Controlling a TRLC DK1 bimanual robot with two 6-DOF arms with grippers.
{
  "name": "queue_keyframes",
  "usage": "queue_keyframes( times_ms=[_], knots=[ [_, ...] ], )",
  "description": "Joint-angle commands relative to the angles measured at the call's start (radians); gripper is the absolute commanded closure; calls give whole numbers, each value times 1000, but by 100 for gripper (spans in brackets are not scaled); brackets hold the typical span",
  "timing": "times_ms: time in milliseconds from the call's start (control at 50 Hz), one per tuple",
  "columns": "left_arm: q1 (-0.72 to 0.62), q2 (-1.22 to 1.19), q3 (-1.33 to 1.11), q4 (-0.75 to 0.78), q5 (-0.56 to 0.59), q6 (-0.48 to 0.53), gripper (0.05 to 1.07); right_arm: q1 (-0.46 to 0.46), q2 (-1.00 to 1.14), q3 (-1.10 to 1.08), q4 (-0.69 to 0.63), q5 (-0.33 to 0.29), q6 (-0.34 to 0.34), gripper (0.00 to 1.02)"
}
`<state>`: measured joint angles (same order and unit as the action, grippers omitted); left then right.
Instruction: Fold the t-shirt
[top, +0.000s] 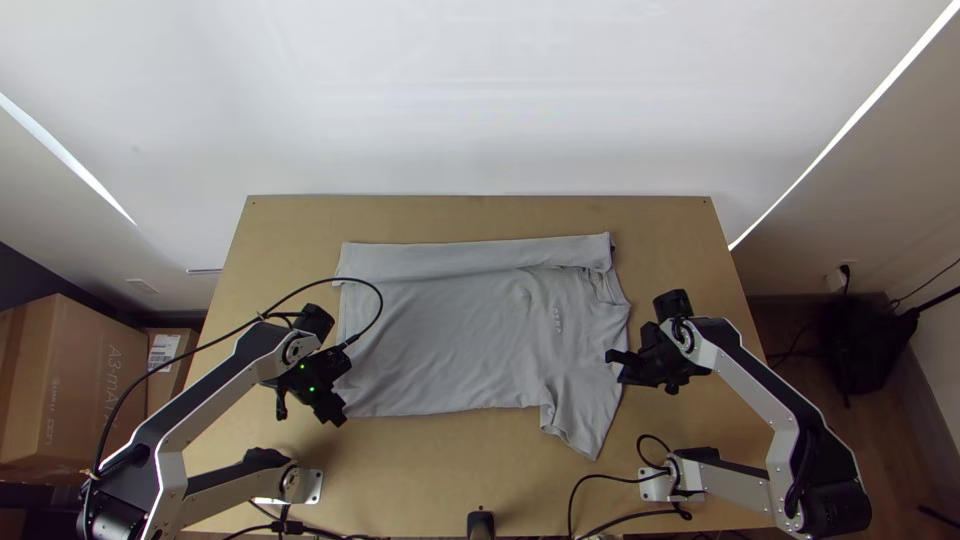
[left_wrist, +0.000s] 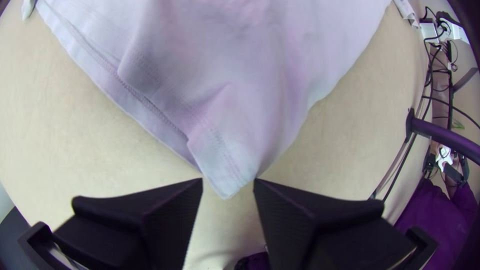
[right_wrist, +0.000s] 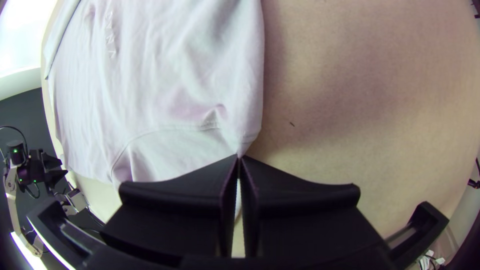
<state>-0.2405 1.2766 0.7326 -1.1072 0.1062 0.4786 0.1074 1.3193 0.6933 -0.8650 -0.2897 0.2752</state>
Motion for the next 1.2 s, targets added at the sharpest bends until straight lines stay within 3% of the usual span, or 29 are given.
queue_keyframes(
  times_ms=[0, 20, 140, 480, 1180],
  knots=[
    [-8, 7, -13, 12, 44, -3, 99, -14, 1, -2, -11, -9, -14, 100],
    [-8, 7, -12, 10, 55, 0, 105, -17, 3, 0, -11, -9, -16, 100],
    [3, 12, -21, 6, 55, 18, 105, -52, 14, 8, -11, -8, -34, 100],
    [227, 1, -1, 7, 56, 144, 105, -199, 11, 46, -25, 4, -117, 100],
    [319, -52, 209, 7, 95, 135, 105, -212, -101, 281, -124, 3, -145, 100]
  ],
)
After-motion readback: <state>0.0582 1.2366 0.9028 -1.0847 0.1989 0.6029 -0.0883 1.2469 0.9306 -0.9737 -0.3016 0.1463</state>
